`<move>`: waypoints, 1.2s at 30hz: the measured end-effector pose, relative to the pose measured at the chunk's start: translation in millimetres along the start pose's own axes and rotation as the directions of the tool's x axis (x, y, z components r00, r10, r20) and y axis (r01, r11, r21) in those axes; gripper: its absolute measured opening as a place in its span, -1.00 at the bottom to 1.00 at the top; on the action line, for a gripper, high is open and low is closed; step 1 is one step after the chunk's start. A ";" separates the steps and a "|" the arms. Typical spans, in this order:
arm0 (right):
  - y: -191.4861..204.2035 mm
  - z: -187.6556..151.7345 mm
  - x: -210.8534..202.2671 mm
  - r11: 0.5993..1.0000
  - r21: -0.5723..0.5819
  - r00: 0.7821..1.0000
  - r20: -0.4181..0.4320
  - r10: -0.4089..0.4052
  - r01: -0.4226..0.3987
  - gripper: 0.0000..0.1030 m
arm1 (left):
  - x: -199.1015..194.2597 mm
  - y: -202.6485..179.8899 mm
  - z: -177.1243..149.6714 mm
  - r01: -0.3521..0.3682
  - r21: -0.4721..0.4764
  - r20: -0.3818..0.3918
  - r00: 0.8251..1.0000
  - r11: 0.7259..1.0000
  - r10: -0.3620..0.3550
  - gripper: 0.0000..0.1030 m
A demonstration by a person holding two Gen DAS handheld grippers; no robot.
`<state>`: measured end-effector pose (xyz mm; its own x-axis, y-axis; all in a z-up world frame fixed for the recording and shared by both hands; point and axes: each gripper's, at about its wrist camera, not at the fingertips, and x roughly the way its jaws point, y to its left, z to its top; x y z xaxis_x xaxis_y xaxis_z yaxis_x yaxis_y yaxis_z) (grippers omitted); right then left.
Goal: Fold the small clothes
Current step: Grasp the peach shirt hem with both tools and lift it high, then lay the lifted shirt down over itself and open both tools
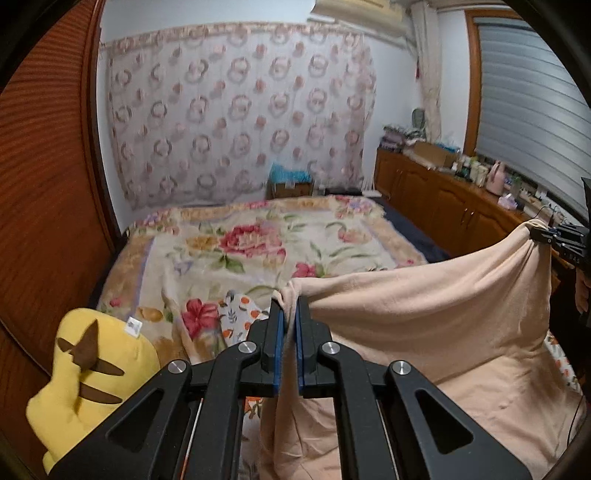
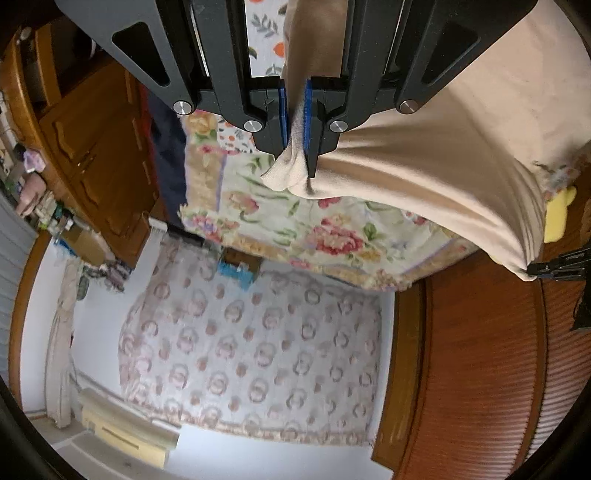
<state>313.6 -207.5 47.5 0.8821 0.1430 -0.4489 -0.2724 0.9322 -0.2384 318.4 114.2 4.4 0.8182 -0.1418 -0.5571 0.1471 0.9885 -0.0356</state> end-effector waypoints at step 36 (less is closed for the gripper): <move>2.8 -68.2 -83.6 0.971 0.235 0.955 -0.274 0.111 -0.045 -0.12 | 1.3 -19.6 -87.2 0.099 0.062 -0.273 0.959 0.993 -0.079 0.54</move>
<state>212.9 -239.5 25.6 0.7070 0.1485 -0.6915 -0.2137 0.9769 -0.0087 268.1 99.3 -67.9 0.6213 -0.1995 -0.7578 0.2619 0.9643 -0.0391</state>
